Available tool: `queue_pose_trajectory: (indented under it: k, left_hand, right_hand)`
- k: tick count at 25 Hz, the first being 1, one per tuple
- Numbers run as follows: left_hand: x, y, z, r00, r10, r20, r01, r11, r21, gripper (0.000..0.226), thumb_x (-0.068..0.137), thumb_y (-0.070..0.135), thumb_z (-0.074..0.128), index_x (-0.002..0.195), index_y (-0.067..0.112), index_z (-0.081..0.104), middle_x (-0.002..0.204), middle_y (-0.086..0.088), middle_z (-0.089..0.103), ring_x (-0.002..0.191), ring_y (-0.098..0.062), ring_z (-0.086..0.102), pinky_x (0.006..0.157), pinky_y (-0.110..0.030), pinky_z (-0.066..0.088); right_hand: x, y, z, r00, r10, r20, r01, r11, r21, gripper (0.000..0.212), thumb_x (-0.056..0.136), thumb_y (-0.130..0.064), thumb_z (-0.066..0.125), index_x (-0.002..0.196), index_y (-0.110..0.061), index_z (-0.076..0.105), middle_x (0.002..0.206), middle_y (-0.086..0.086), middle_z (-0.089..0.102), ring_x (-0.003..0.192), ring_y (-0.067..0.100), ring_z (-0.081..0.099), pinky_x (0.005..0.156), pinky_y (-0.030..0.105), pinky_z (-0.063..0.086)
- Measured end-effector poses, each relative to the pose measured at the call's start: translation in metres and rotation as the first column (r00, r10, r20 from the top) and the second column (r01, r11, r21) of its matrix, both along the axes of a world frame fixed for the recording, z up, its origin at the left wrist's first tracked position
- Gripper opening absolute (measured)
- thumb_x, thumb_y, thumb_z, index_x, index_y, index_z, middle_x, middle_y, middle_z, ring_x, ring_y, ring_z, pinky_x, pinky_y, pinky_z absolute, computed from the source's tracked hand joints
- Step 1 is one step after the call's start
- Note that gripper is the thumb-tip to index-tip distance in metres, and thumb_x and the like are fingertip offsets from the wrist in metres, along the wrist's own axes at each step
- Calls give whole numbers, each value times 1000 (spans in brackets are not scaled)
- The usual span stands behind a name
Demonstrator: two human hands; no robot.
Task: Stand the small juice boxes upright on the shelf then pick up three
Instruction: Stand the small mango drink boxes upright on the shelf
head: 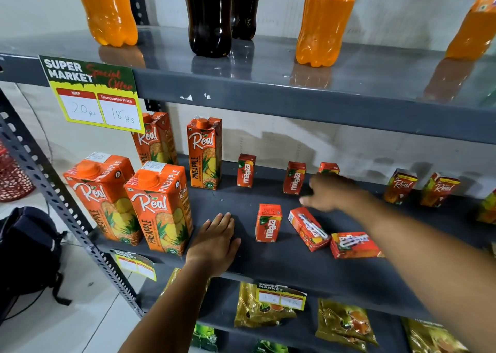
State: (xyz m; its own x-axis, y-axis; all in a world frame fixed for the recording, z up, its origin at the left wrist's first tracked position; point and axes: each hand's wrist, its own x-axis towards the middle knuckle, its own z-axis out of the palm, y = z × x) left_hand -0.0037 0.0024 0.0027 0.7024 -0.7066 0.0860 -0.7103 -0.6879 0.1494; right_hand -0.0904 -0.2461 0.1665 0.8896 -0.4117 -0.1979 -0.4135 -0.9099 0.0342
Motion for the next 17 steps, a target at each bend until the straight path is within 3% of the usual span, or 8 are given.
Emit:
queue_pose_trajectory:
  k: [2,4,7,11,14,17]
  left_hand:
    - [1,-1,0,1000,1,-6,-1,1000,0,63,98,49,24,150,14,17,161,-3,13,147,-20,8,117,-37,9]
    - [0,-1,0,1000,-1,-9,1,1000,8,63,99,48,24,150,14,16,161,-3,12,147,-20,7,117,-37,8]
    - [-1,0,1,1000,-5,-10,5,1000,12,62,99,48,23,151,14,15,161,-3,11,147,-20,6,117,-37,6]
    - [-1,0,1,1000,-2,-15,2,1000,15,62,99,48,23,151,14,14,162,-2,10,147,-19,4,117,-37,5]
    - [-1,0,-1,1000,-4,-20,4,1000,0,62,99,48,24,151,14,14,162,-1,9,147,-18,3,117,-36,3]
    - [-1,0,-1,1000,2,-24,-2,1000,2,63,99,48,23,151,15,13,162,-1,8,147,-17,3,117,-35,2]
  right_hand:
    - [-18,-15,-19,987,-65,-147,73,996,53,56,70,-62,65,100,-16,60,90,3,62,80,21,59,70,33,48]
    - [-33,-15,-44,979,-96,-182,102,994,24,66,59,-73,64,99,-20,60,93,2,65,85,22,61,71,33,45]
    - [-44,-5,-75,983,-135,-124,126,989,-79,75,56,-77,63,109,-24,57,111,1,66,106,26,56,83,40,38]
    - [-42,-3,-72,988,-149,47,150,988,-34,60,61,-60,68,109,-27,58,111,0,67,105,25,57,83,39,37]
    - [-38,-4,-45,983,72,171,-53,992,-114,50,67,-36,70,116,-30,58,117,-5,63,110,23,55,90,38,40]
    - [-36,-5,-22,900,426,95,-396,888,-235,53,77,-12,65,125,-34,54,130,-10,55,123,21,44,104,38,32]
